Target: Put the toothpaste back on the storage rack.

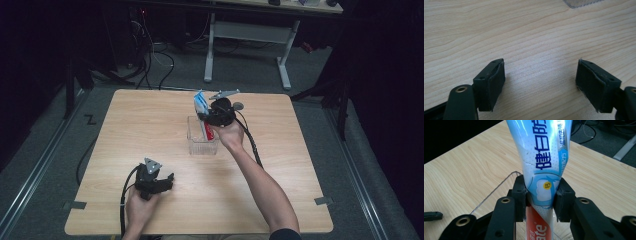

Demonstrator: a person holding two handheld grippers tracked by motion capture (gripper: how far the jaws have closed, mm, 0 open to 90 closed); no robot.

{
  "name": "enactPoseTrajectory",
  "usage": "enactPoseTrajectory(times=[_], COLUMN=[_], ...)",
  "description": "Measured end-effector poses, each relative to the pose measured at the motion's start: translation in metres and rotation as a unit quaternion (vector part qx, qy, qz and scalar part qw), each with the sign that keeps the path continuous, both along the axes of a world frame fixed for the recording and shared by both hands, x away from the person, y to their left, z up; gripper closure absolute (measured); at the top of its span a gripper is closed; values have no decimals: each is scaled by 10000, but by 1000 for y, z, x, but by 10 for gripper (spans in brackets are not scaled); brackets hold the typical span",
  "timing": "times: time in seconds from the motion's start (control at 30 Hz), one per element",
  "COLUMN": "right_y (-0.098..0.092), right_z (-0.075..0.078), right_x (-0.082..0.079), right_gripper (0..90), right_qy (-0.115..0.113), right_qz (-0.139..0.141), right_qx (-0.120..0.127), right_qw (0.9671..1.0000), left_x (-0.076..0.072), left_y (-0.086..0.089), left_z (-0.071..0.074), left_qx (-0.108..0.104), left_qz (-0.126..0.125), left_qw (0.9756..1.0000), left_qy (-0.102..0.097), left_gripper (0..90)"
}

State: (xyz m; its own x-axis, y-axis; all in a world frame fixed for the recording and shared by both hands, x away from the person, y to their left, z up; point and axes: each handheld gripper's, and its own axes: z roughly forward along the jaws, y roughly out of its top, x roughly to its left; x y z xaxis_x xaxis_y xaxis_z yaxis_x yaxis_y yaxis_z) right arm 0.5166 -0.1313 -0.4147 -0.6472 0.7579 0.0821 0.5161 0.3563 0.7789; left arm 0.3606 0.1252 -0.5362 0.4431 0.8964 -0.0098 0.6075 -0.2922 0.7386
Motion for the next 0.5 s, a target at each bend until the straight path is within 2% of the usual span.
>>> enactPoseTrajectory(times=[0.13, 0.5], right_y=[0, -6], right_z=[-2, -8], right_x=[-1, -5], right_gripper=[669, 668], right_qy=[-15, 179], right_qz=[20, 22], right_qx=[-55, -60], right_qw=[10000, 9998], left_x=[0, 0], left_y=[0, 0], left_z=[0, 0], left_qx=[0, -1], left_qz=[0, -1], left_qw=[10000, 10000], left_qy=[-1, 1], left_gripper=[241, 241])
